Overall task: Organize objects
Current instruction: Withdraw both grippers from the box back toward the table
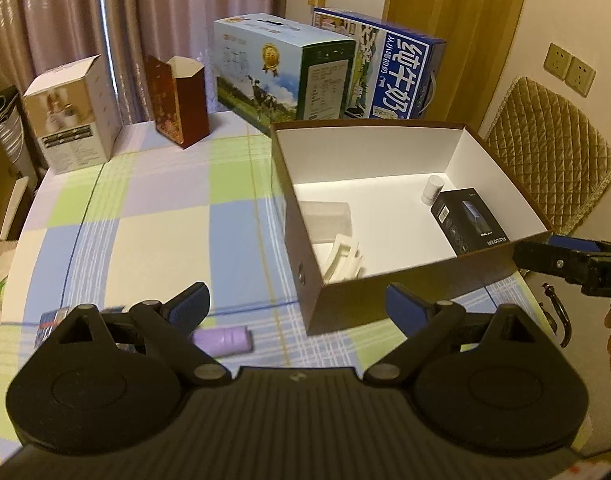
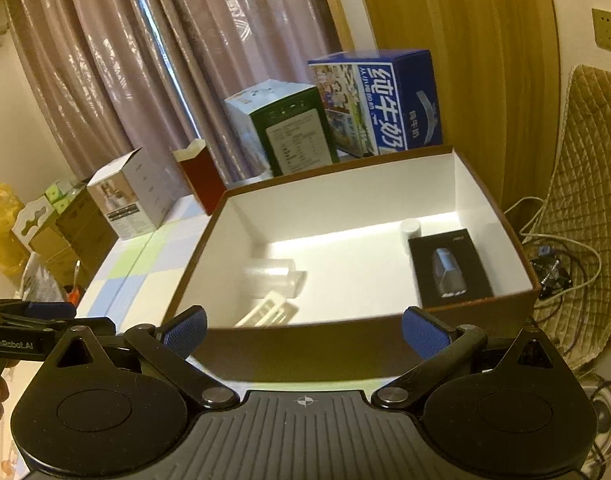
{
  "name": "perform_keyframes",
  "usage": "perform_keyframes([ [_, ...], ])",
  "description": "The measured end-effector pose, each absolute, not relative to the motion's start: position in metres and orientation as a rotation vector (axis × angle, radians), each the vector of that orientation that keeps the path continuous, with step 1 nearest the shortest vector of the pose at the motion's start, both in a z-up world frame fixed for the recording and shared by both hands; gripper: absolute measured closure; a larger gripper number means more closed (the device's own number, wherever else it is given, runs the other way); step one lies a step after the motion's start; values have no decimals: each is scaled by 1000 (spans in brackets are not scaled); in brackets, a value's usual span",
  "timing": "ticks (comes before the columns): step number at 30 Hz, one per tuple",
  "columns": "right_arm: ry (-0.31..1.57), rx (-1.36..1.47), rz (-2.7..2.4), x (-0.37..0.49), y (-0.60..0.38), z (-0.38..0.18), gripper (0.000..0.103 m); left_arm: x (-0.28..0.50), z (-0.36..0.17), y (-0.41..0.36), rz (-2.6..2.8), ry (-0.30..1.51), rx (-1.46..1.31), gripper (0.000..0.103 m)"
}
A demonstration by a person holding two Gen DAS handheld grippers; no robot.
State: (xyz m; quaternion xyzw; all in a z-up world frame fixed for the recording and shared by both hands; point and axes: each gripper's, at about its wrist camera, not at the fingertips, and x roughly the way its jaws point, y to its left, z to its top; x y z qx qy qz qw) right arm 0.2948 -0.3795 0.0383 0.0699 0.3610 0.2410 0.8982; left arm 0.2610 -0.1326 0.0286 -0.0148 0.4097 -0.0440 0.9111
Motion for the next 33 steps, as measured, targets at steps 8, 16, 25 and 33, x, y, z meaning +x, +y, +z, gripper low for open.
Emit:
perform_keyframes([
  [8, 772, 144, 508, 263, -364, 37, 2, 224, 29, -112, -60, 856, -44, 10],
  [16, 798, 138, 525, 245, -348, 35, 2, 198, 30, -85, -23, 862, -65, 10],
  [25, 805, 119, 549, 230, -324, 35, 2, 180, 28, -68, -6, 862, -80, 10],
  [33, 853, 100, 586, 217, -299, 24, 2, 164, 23, -51, 19, 877, -90, 10],
])
